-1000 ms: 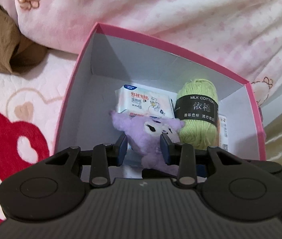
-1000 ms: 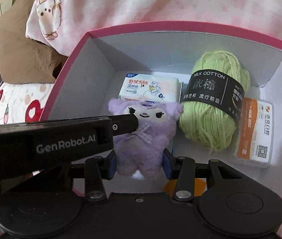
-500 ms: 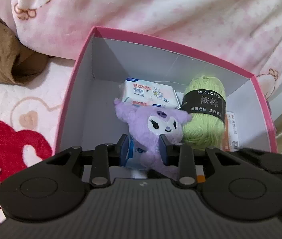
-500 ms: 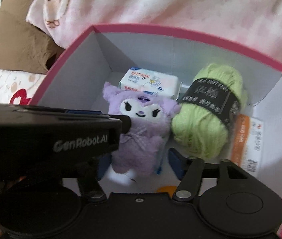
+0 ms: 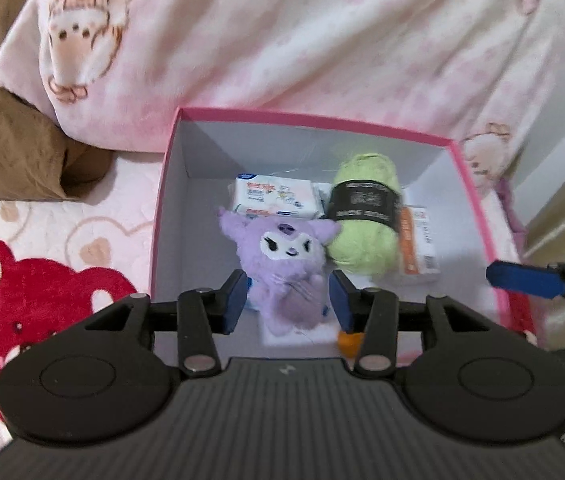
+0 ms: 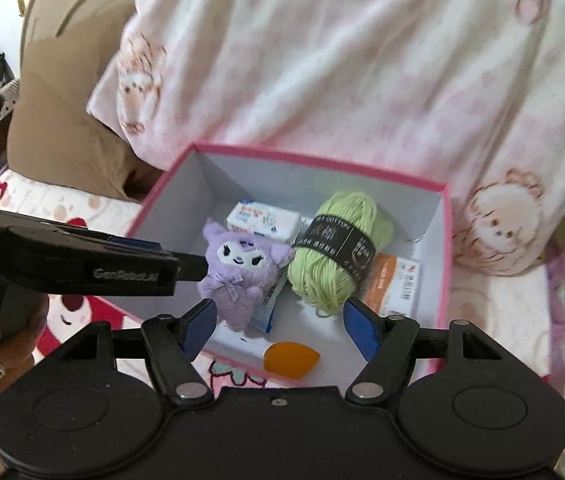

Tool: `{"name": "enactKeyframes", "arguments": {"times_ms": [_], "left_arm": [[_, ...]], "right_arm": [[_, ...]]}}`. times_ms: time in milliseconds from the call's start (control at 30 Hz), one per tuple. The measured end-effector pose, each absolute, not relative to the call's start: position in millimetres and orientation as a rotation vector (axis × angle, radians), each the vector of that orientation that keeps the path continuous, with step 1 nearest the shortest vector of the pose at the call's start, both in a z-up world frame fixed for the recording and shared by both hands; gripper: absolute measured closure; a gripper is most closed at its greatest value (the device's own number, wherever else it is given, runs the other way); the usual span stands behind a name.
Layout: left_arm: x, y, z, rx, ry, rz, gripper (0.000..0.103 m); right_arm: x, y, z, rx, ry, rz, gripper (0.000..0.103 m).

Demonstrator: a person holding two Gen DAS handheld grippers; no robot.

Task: Organize objects
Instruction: 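Open the left tool to release the plush toy and withdraw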

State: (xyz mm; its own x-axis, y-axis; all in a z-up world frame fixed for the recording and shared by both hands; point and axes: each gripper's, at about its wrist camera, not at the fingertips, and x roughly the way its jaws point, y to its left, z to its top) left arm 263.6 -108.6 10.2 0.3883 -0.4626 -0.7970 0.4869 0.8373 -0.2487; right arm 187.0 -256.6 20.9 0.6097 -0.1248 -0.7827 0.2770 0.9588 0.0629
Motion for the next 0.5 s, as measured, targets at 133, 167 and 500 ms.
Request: {"name": "enactKeyframes", "arguments": {"times_ms": [133, 167, 500], "left_arm": [[244, -101, 36, 0.027, 0.995, -0.632, 0.058], [239, -100, 41, 0.029, 0.998, -0.634, 0.057], [183, -76, 82, 0.078, 1.013, -0.676, 0.05]], "right_arm": [[166, -245, 49, 0.146, 0.866, -0.224, 0.028], [161, -241, 55, 0.138, 0.865, -0.225, 0.028], [102, -212, 102, 0.108, 0.829, -0.178, 0.027]]}}
